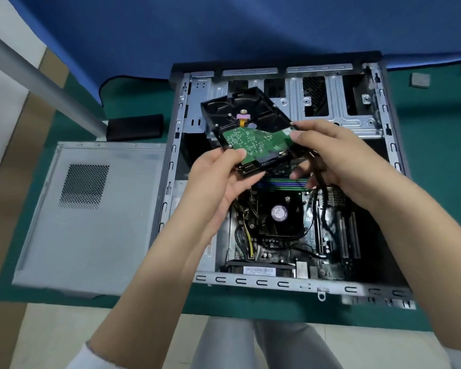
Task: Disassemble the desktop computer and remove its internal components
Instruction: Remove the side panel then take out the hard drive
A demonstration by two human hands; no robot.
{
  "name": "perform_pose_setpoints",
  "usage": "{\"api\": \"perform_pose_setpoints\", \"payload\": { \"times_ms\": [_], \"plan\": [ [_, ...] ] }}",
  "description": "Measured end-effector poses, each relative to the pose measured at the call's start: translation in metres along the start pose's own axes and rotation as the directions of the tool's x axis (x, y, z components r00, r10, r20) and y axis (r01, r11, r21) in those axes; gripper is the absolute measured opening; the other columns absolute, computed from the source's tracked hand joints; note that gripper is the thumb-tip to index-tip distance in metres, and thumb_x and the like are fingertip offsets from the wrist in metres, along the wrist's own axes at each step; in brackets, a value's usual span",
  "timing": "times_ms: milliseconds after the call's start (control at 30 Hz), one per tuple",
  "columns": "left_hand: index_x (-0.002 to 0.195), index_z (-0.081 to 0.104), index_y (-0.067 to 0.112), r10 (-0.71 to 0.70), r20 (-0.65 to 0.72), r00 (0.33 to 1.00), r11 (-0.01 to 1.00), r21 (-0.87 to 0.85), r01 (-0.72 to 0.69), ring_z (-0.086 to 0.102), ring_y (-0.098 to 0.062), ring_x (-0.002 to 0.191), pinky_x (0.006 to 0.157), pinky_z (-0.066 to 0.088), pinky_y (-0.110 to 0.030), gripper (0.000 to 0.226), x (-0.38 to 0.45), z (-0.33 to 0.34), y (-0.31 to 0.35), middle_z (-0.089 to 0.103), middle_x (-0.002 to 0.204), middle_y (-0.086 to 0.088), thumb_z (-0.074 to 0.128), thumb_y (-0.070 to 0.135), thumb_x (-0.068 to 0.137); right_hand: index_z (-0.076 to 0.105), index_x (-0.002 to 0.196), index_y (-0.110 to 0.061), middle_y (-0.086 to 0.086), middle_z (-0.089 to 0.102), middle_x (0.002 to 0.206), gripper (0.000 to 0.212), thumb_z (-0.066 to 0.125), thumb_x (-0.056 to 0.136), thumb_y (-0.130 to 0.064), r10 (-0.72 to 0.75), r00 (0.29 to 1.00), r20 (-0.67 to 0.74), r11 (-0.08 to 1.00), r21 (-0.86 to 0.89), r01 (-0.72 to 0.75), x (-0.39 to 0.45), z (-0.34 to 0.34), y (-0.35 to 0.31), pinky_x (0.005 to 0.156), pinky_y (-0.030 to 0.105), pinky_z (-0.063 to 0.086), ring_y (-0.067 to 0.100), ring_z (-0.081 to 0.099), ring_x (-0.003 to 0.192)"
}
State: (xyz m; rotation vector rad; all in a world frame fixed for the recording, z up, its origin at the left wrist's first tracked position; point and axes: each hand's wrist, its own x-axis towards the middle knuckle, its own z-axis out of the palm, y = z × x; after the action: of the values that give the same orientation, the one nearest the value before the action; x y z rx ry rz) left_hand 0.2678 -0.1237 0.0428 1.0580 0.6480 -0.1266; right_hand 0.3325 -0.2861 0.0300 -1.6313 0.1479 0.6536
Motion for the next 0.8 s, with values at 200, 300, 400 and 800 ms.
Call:
{"api": "perform_pose_setpoints", "payload": {
  "times_ms": [200, 300, 400, 800],
  "plan": [
    [0.113, 0.04, 0.011, 0.071, -0.101, 0.992, 0.989, 0.138, -0.057, 0.067, -0.007, 0.068, 0.072, 0.059, -0.031, 0.028, 0.02, 0.008, -0.014, 0.056, 0.091, -0.006, 0.059, 0.009, 0.092, 0.05, 0.116, -0.02, 0.005, 0.07, 0.074, 0.026, 0.06, 0.092, -0.026, -0.066, 0.998, 0.005, 0.996, -0.055, 0.066, 0.014, -0.012, 0.016, 0.043, 0.024, 0.046, 0.022, 0.06, 0.046],
    [0.125, 0.025, 0.022, 0.316, -0.066, 0.946, 0.742, 0.639, -0.203, 0.066, -0.013, 0.057, 0.061, 0.058, -0.034, 0.045, 0.017, 0.005, -0.011, 0.062, 0.073, -0.004, 0.056, 0.028, 0.094, 0.048, 0.108, -0.022, -0.003, 0.066, 0.06, 0.016, 0.057, 0.094, -0.023, -0.185, 0.981, -0.056, 0.974, -0.146, 0.175, 0.023, -0.013, 0.017, 0.039, 0.017, 0.038, 0.014, 0.051, 0.037],
    [0.122, 0.033, 0.027, 0.702, 0.113, 0.703, 0.128, 0.951, -0.28, 0.054, -0.007, 0.054, 0.046, 0.038, -0.025, 0.039, 0.023, 0.009, 0.001, 0.055, 0.058, 0.006, 0.047, 0.046, 0.091, 0.046, 0.102, -0.028, -0.007, 0.064, 0.061, 0.011, 0.054, 0.095, -0.024, -0.295, 0.945, -0.14, 0.934, -0.251, 0.255, 0.034, -0.011, 0.018, 0.038, 0.016, 0.036, 0.008, 0.047, 0.036],
    [0.129, 0.056, 0.033, 0.481, 0.568, 0.668, -0.237, 0.818, -0.525, 0.031, -0.01, 0.138, 0.117, 0.016, -0.035, 0.038, 0.107, 0.04, -0.004, 0.051, 0.135, 0.017, 0.034, 0.031, 0.098, 0.05, 0.071, -0.025, 0.004, 0.059, 0.049, 0.029, 0.051, 0.094, -0.042, -0.31, 0.916, -0.254, 0.948, -0.154, 0.278, 0.05, -0.012, 0.032, 0.036, 0.021, 0.038, 0.026, 0.056, 0.034]
  ]
}}
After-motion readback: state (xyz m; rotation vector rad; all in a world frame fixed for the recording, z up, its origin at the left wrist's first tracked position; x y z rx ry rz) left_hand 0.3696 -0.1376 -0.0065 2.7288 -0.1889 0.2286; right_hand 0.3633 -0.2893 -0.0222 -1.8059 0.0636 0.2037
